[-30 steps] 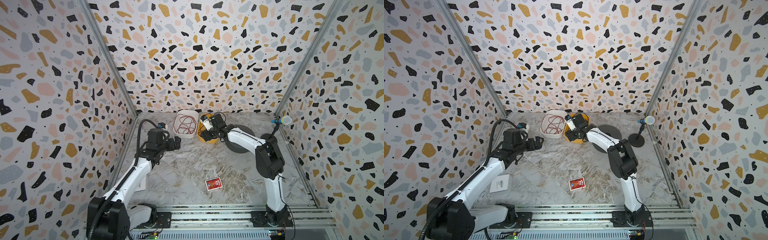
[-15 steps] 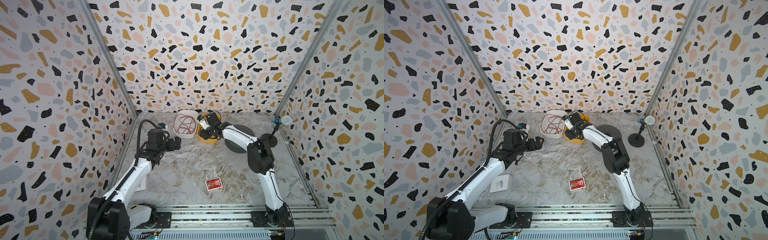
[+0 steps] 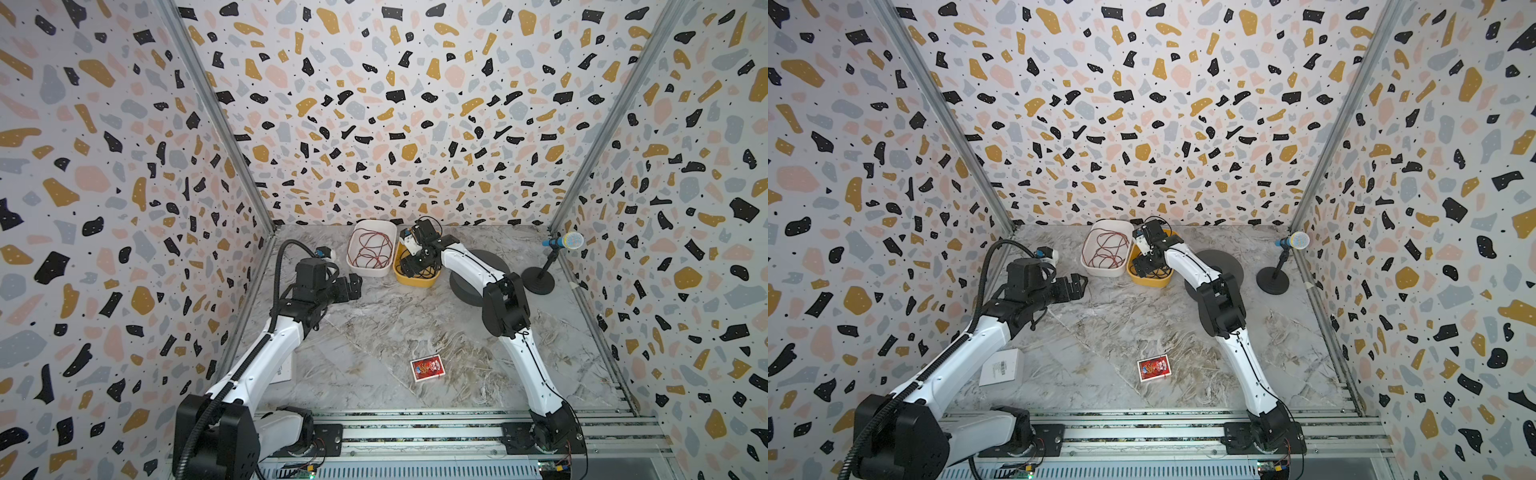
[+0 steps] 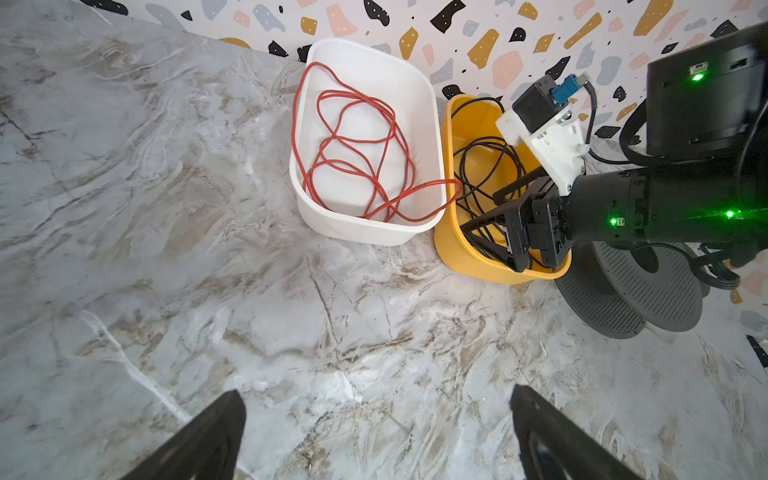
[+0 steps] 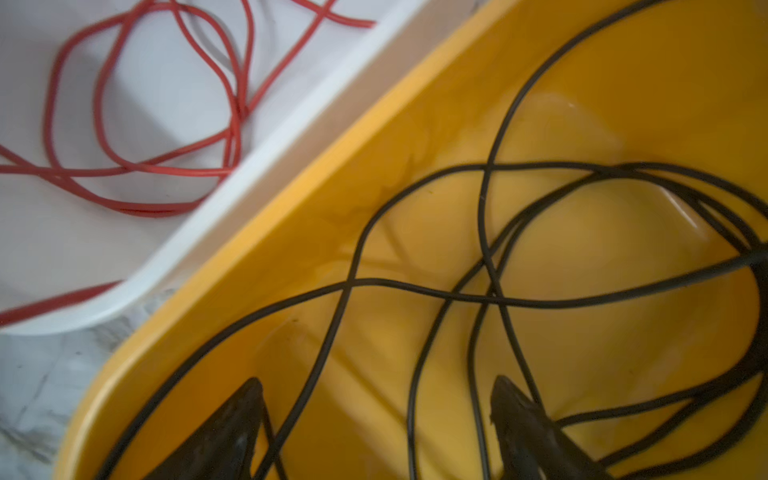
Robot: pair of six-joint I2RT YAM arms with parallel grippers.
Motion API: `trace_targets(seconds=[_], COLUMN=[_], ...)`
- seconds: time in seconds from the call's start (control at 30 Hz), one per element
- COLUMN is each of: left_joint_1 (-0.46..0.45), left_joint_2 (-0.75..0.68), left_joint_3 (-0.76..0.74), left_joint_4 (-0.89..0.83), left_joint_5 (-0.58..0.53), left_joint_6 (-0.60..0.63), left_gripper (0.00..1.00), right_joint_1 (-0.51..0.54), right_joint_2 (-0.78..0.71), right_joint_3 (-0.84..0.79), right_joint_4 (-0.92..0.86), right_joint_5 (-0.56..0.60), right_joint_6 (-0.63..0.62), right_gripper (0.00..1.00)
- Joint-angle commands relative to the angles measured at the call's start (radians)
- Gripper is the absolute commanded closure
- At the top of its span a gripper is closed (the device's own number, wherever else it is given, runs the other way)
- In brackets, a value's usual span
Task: Wrap the cables
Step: 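Reach the right gripper into the yellow tub while the left arm rises, then close the right gripper on the black cable and lift it out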
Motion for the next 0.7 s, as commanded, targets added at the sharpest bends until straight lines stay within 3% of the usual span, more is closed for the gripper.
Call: trace_targets(seconds=[0.0,0.17,0.33,0.6,0.67], left_joint_1=[-0.006,-0.006,-0.006,-0.006,-0.006], left_joint_2=[-0.013,-0.011,-0.013,-0.025,-0.026], left_joint_3=[-0.011,-0.010,-0.012,-0.017,-0.019], left_joint_4=[0.031,0.032,0.033,0.036,0.037], left_joint_5=[-0.006,-0.007,-0.017,-0.034,-0.034], left_joint_6=[-0.002,-0.002,-0.003,-0.001,-0.003], left_gripper=[0.00,0.00,0.00,0.00,0.00], right_joint_1=[-0.007,-0.025,-0.028,-0.020,-0.018], right_joint_2=[0.005,0.041,0.082,0.095,0.064], right_joint_3=[0.034,0.044,0.042,-0.002,-0.053], right_joint_4=[-0.062,-0.036,0.027,0.050,0.082], right_joint_5=[0.040,0.018,0.026,0.029,0.030], right_joint_6=[0.015,0.046,0.054,0.078,0.105], right_gripper=[0.11,0.00,0.01,0.31,0.46])
